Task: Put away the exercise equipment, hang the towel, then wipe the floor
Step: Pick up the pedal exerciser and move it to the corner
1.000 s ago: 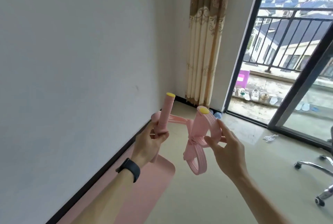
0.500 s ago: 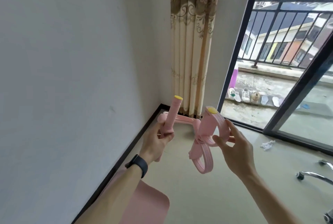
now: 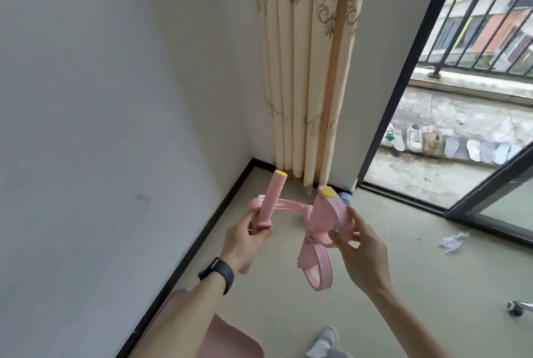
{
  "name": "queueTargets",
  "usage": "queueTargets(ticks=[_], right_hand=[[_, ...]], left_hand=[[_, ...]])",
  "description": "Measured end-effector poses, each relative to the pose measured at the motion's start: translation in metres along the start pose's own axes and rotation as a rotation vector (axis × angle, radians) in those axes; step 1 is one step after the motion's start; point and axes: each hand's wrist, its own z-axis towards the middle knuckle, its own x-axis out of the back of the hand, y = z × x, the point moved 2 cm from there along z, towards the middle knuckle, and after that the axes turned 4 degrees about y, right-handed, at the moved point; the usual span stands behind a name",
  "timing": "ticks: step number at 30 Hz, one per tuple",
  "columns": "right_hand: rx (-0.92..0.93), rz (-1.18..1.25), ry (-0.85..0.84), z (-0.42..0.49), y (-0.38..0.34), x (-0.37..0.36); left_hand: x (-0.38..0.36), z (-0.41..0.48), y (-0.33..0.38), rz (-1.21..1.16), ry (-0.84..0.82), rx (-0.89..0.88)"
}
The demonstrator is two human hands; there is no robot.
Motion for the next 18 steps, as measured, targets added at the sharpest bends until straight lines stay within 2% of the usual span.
queueTargets(ticks=[9,15,18], right_hand=[[-0.190,-0.086,-0.129,0.124,0.028,-0.073],[-0.437,-0.076,-0.132,0.191,0.053,-0.155],[-0.599,-0.046,-0.063,0.221,0.065,-0.200]], left_hand=[[-0.034,0.131,-0.034,0.051,-0.089,0.199],[-0.041,0.244,-0.071,0.136,-0.255,0.256],[-0.038,0.305,-0.084,0.206,-0.351,0.264]])
